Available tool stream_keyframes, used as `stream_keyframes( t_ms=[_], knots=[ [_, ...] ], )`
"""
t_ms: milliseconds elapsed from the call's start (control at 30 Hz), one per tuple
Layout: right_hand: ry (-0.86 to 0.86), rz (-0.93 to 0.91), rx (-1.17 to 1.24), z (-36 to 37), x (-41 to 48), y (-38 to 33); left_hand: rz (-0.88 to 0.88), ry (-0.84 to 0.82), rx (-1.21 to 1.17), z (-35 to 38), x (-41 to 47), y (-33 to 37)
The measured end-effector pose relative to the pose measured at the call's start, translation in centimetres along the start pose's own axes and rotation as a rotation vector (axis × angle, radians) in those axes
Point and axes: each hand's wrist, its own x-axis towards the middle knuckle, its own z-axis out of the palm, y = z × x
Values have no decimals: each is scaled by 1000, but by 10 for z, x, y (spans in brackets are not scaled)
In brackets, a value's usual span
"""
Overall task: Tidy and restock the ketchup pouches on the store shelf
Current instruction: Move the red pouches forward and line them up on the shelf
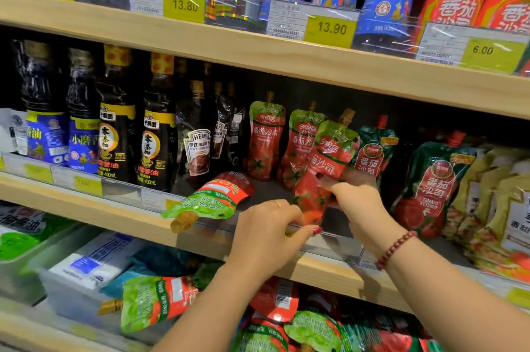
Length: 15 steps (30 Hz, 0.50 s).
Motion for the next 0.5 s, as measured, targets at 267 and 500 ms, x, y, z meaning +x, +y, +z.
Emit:
stream_keyframes(
  t_ms=[267, 500],
  knots=[
    [-143, -149, -12, 28, 39, -10, 100, 57, -24, 0, 0, -7],
    [-303, -198, -90, 52, 56, 1, 129, 77, -62, 4, -1, -13]
  ],
)
